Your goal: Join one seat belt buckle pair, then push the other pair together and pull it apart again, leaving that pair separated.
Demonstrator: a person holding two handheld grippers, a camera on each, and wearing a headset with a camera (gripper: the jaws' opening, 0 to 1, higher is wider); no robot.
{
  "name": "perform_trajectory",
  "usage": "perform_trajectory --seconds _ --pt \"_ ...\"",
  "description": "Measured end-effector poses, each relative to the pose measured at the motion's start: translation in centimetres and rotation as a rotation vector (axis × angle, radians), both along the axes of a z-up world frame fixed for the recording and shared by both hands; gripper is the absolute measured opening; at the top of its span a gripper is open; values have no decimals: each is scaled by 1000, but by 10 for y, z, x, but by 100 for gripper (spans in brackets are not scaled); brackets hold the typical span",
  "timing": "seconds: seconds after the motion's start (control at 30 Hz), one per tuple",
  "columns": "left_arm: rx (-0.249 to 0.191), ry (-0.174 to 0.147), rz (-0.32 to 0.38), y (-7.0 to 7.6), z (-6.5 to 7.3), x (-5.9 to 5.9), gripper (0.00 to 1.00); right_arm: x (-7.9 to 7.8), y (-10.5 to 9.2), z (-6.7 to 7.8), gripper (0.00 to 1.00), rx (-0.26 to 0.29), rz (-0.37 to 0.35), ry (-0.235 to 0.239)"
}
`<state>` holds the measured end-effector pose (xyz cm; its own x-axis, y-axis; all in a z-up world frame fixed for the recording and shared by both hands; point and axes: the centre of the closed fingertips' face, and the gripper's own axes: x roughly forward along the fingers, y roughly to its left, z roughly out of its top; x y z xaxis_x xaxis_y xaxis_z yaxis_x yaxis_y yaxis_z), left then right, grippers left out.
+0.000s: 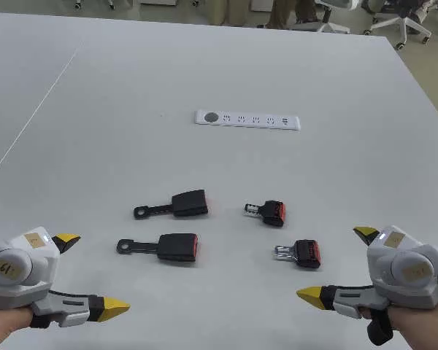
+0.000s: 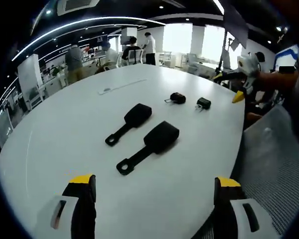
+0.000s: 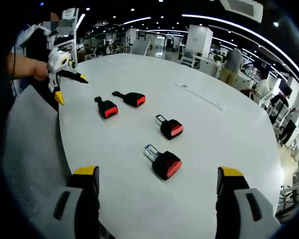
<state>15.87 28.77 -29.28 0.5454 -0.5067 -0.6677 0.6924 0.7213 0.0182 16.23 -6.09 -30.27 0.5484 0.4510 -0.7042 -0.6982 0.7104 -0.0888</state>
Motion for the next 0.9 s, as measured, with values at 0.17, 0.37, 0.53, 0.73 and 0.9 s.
perform_trajectory --seconds 0.17,0.37,0.53,0.73,0.9 --pt "15 -13 22 6 4 0 99 -1 9 0 100 10 34 5" --pt "9 -57 53 8 15 0 98 5 13 8 99 21 48 -32" --pt "38 -80 36 11 23 -4 98 0 17 16 99 37 29 -49" --pt "44 -85 62 18 22 2 99 -3 15 19 98 30 27 -45" --pt "18 -97 78 16 26 8 99 0 13 21 96 32 18 -44"
